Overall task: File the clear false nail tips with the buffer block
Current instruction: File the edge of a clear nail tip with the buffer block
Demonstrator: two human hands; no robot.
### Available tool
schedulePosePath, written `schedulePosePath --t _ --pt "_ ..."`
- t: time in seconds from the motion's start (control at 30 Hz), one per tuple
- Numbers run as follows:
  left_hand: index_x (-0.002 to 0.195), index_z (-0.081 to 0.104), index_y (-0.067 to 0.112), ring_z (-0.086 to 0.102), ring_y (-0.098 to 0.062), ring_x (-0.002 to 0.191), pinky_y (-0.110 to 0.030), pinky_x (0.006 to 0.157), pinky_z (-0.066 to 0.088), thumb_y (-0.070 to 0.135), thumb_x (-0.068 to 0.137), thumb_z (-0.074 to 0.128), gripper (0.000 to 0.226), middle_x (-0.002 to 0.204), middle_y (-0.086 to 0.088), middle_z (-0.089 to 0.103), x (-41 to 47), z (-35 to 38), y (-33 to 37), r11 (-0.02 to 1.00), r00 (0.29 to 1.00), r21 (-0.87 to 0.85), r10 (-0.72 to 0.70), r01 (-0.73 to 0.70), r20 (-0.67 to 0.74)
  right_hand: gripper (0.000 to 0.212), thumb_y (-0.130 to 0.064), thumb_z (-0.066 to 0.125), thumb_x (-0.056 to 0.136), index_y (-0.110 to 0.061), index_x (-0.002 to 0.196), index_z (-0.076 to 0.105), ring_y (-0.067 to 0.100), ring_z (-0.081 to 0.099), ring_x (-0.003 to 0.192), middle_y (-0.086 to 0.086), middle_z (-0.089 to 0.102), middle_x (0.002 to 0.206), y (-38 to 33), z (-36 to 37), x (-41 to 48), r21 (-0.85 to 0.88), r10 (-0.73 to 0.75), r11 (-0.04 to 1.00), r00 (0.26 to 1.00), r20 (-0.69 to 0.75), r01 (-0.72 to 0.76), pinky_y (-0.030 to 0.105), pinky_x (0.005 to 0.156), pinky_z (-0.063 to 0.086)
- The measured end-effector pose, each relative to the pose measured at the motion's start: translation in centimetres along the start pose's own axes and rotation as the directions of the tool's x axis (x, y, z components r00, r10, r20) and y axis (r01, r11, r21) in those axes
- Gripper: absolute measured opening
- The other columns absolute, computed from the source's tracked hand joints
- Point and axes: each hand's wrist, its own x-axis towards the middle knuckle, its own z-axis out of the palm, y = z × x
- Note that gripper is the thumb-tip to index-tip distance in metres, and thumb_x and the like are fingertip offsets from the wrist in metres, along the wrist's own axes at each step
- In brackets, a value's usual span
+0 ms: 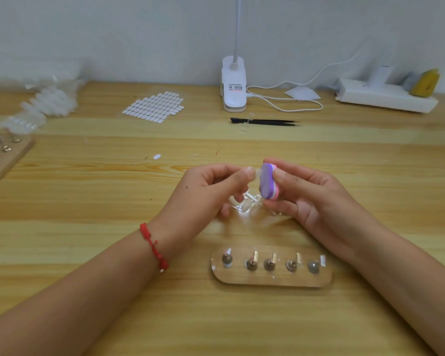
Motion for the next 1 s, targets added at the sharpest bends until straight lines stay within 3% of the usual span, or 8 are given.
schedulePosePath --t 0.1,0.27,0.53,0.7,1.0 --pt "0.079 0.073 0.013 0.055 -0.002 0.053 -0.015 0.044 0.041 0.023 0.081 0.068 0.011 0.062 0.006 0.063 0.04 0.08 -0.16 0.996 0.999 -0.091 -0.007 0.004 -0.036 0.026 -0.014 0.069 0.073 -0.012 0.098 0.078 0.013 0.069 0.074 0.008 0.073 0.087 0.10 0.12 -0.12 -0.024 -0.017 1.000 0.999 0.028 0.018 0.024 0.063 0.057" --pt "0.078 0.077 0.021 0.064 -0.006 0.067 -0.017 0.048 0.046 0.031 0.064 0.074 0.017 0.072 0.003 0.071 -0.14 -0.03 -0.16 0.989 0.999 -0.149 0.009 -0.014 -0.037 0.025 -0.013 0.068 0.074 -0.011 0.097 0.078 0.015 0.071 0.076 0.009 0.075 0.092 0.24 0.17 -0.10 -0.027 -0.031 0.999 0.999 0.033 0.031 0.025 0.064 0.057" --pt "0.077 0.078 0.025 0.064 -0.007 0.057 -0.015 0.042 0.041 0.034 0.060 0.077 0.019 0.071 0.004 0.072 -0.19 -0.01 -0.01 0.982 0.999 -0.187 0.009 -0.016 -0.038 0.024 -0.012 0.067 0.076 -0.011 0.097 0.078 0.015 0.071 0.076 0.010 0.074 0.094 0.23 0.08 -0.03 -0.026 -0.038 0.999 0.999 0.025 0.039 0.024 0.064 0.057" --pt "0.086 0.077 0.015 0.062 -0.008 0.056 -0.017 0.040 0.041 0.026 0.067 0.073 0.022 0.075 0.002 0.070 0.03 -0.08 -0.19 0.975 0.998 -0.221 0.001 -0.014 -0.061 0.028 -0.011 0.065 0.077 -0.007 0.103 0.074 0.014 0.070 0.074 0.010 0.074 0.093 0.26 0.11 -0.02 -0.024 -0.038 0.999 0.999 0.017 0.038 0.024 0.064 0.057" --pt "0.072 0.076 0.015 0.065 -0.010 0.057 -0.016 0.044 0.043 0.023 0.062 0.076 0.013 0.067 0.000 0.071 -0.07 -0.14 -0.25 0.979 0.999 -0.203 0.006 -0.015 -0.045 0.026 -0.015 0.069 0.073 -0.011 0.097 0.078 0.016 0.070 0.078 0.010 0.074 0.094 0.27 0.19 -0.07 -0.034 -0.035 0.999 0.999 0.020 0.036 0.025 0.065 0.057"
